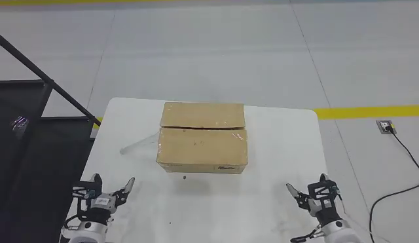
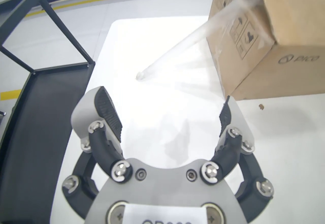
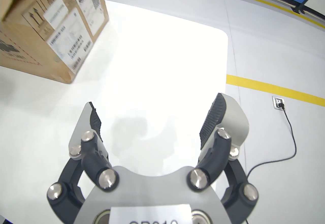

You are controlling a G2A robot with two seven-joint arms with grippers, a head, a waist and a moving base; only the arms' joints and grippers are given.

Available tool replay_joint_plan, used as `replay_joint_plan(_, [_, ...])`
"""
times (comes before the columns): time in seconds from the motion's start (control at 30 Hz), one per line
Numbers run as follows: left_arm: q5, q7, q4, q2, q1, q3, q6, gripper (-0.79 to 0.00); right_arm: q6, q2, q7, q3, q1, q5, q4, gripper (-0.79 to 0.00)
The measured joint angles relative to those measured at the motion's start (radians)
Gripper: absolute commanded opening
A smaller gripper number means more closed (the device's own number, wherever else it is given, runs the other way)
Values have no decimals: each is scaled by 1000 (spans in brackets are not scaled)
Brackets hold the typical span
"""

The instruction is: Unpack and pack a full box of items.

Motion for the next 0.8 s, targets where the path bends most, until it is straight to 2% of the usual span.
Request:
replay_joint_plan(0.2, [-97, 64, 15, 1, -50, -35, -106, 0, -69, -12, 136, -67, 106, 216, -48, 0])
replay_joint_plan(0.27, [-213, 52, 41, 4, -68, -65, -216, 0, -77, -16, 180, -82, 157, 299, -53, 0])
replay_joint_plan(0.33, [-281, 41, 53, 10, -77, -97, -277, 0, -84, -18, 195, -97, 197, 331, -57, 0])
replay_joint_plan(0.5, [-186, 41, 52, 10, -77, -100, -243, 0, -92, -18, 207, -102, 218, 332, -59, 0])
replay_joint_plan(0.73, [-187, 41, 52, 10, -77, -100, -244, 0, -95, -18, 202, -100, 216, 337, -56, 0])
replay_joint_plan(0.8, [-198, 36, 48, 9, -81, -92, -247, 0, -137, -20, 175, -86, 221, 404, -32, 0])
